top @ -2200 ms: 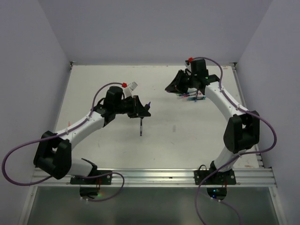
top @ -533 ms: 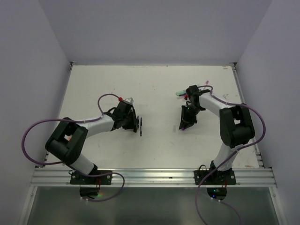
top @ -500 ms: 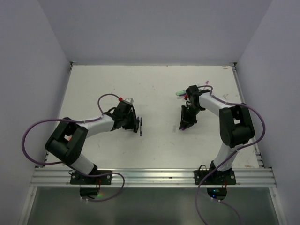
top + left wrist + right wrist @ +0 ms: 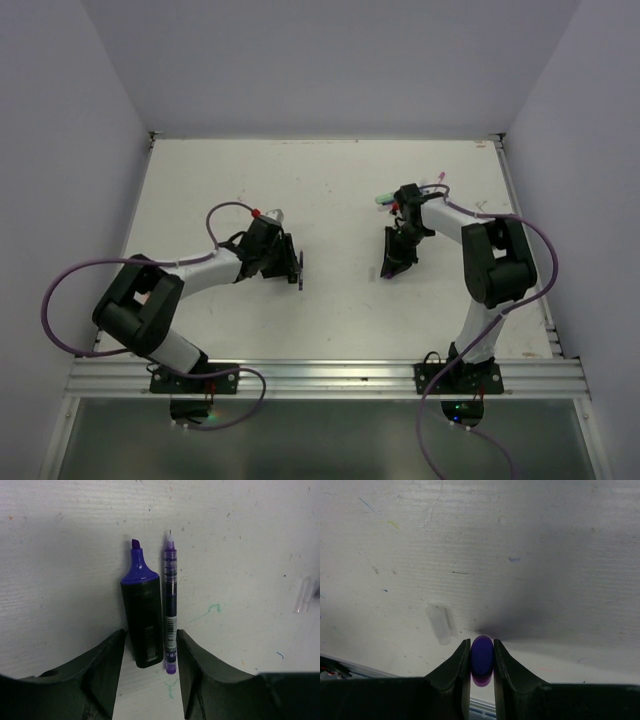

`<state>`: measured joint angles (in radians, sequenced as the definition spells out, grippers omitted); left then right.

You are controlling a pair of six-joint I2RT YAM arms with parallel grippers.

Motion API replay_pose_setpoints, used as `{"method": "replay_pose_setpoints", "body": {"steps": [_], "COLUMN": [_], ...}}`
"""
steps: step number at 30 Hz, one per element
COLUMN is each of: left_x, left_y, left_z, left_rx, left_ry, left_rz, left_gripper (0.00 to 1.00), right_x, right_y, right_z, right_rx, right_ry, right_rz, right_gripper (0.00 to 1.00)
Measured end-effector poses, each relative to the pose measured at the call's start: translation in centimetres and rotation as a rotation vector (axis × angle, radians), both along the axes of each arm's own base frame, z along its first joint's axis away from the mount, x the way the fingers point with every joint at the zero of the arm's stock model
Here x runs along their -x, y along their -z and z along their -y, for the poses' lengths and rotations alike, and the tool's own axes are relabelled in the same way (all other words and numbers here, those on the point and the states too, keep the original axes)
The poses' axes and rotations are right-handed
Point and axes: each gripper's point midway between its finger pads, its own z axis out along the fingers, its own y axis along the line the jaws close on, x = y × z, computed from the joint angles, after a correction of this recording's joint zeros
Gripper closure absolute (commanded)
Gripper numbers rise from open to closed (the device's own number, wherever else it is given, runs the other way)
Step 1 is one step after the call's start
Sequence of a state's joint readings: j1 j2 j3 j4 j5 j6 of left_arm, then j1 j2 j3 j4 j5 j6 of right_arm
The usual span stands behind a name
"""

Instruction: Open the pen caps

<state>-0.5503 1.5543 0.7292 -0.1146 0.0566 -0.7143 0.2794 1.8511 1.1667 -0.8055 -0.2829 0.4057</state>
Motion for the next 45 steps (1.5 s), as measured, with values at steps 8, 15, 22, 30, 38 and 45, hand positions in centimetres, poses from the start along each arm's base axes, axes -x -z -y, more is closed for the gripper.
{"method": "replay_pose_setpoints", "body": {"steps": [8,15,22,30,38,45], "left_x": [0.9,2.3,3.1,3.3,2.7,5.3], "left_y": [-0.3,-0.4,-0.7,-1.6,-2.4,-2.3], "left_z": [-3.2,-7.6,-10.5,-15.8,-23.2,-29.6], "left_rx": [-0.028,-0.083,-0.141,-0.199,-0.282,-0.361], "left_ry": [-0.068,-0.161,-0.240,-0.425,-0.701,-0.955], "left_rz": [-0.009,-0.050,-0.083,-0.105,-0.185,-0.259], "left_gripper": [0.46,0.45,0.45,0.43,0.41,0.38], "right_x": [-0.1,-0.7,-0.8,-0.6,-0.3,1.9], "right_y": [0.5,0.3,0.1,-0.9,-5.8,-7.5], "right_z": [-0.2,-1.1,-1.6,-1.3,-3.0,-5.4], "right_rx": [-0.008,-0.061,-0.092,-0.077,-0.087,-0.114], "right_ry": [-0.008,-0.011,-0.013,-0.011,-0.076,-0.161], "right_rz": [-0.006,0.014,0.019,0.027,0.113,0.094], "right_gripper": [0.80,0.60,0.46,0.28,0.27,0.27]}}
